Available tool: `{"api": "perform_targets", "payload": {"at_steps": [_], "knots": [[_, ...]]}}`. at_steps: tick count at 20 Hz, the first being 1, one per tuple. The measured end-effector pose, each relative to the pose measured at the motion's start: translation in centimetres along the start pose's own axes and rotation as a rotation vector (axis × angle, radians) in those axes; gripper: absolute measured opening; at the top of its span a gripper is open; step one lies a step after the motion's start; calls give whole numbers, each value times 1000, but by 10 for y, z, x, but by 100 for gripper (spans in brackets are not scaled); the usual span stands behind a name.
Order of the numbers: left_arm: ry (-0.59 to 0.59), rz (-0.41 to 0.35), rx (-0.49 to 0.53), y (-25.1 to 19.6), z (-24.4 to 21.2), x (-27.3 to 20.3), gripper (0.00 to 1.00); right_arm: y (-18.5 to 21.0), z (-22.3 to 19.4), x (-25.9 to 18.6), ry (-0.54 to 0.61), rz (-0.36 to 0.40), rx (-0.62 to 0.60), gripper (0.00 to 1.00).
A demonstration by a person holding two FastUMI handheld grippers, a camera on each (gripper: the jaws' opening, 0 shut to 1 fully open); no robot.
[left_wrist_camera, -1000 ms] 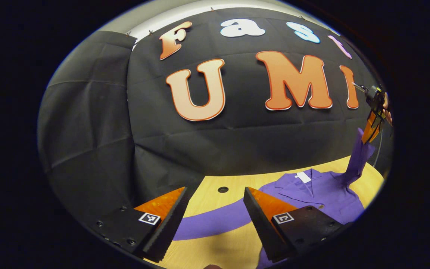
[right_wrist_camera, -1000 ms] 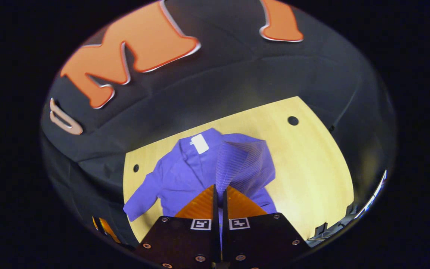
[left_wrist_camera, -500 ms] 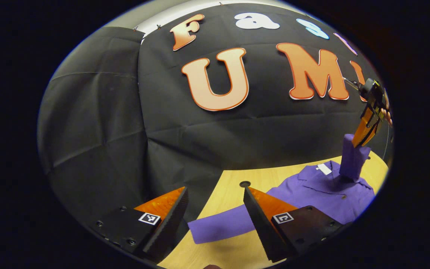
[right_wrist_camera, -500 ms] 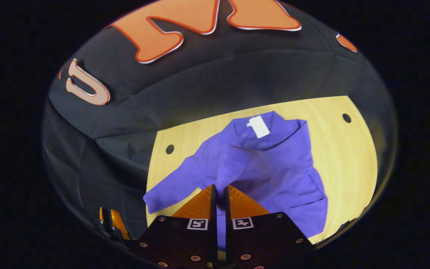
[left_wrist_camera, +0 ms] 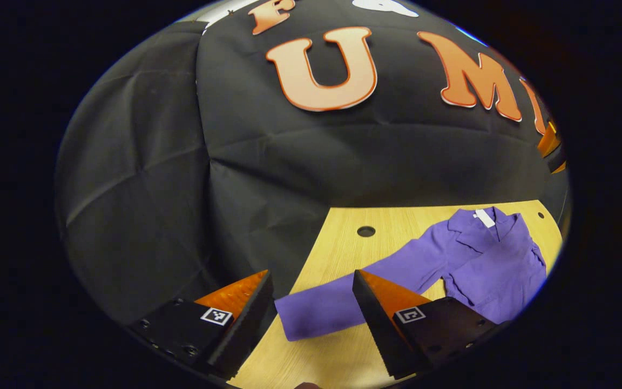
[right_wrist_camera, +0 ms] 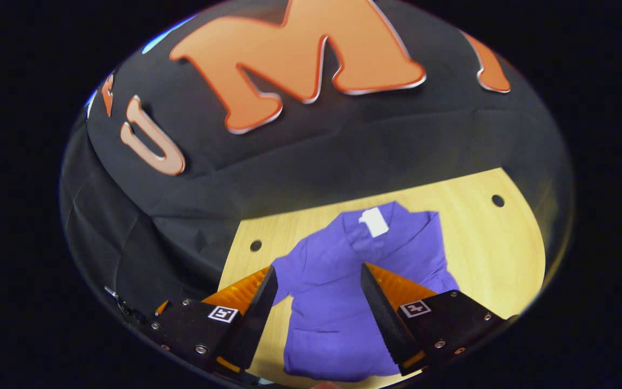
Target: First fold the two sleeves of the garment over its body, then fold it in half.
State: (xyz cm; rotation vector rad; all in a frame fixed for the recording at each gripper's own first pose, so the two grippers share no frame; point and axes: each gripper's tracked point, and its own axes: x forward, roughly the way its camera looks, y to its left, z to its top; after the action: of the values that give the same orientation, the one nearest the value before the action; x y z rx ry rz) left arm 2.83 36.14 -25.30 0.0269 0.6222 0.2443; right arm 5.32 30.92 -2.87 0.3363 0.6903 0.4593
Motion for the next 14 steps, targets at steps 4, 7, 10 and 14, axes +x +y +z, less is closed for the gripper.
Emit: {"api": "perform_targets", "payload": {"at_steps": [4, 7, 10, 14], "knots": [[179, -13, -109, 6, -28, 21, 94, -49, 34, -38, -155, -84, -1, 96], [331, -36, -187, 10, -49, 35, 94, -80, 50, -67, -256, -162, -51, 96], [464, -42, -222, 8, -72, 54, 95, -102, 57, -93, -335, -235, -113, 96], [657, -49, -265, 7, -101, 70, 98, -117, 62, -121, -420, -307, -194, 96]]}}
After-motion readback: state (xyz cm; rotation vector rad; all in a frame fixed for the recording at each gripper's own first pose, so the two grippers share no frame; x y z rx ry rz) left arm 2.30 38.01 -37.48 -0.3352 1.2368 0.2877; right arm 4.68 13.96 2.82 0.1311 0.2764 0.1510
